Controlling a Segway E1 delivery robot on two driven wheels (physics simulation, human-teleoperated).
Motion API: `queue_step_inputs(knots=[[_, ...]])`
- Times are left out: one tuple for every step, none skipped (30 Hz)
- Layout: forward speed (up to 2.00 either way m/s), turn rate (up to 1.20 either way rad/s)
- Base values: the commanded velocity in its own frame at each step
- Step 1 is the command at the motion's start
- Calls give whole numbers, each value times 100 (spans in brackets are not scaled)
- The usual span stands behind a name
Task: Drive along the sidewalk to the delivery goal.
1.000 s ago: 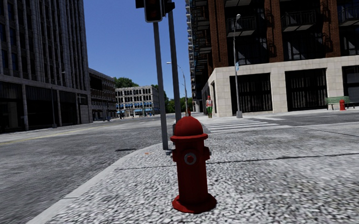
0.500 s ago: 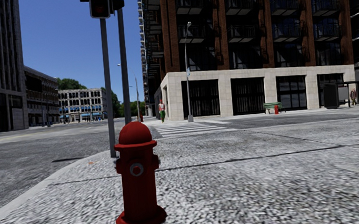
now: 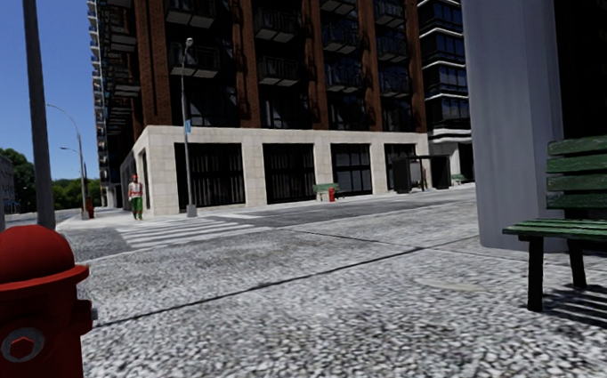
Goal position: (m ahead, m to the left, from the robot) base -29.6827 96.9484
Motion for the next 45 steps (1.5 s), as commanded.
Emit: queue_step_inputs(knots=[[47, -83], [46, -78], [46, -78], [46, -71], [46, -64], [47, -62], [48, -58], [48, -58], [48, -52], [48, -38], [49, -12], [49, 0], [49, 0], [49, 0], [49, 0], [49, 0], [49, 0], [49, 0], [49, 0], [49, 0], [49, 0], [50, 0], [50, 0], [50, 0], [54, 0], [66, 0], [79, 0], [79, 0], [85, 0], [87, 0], [88, 14], [88, 14], [88, 35], [88, 45], [95, 60], [99, 64], [103, 66], [105, 69], [106, 70], [106, 70], [107, 71], [107, 71], [107, 75], [107, 75], [107, 79]])
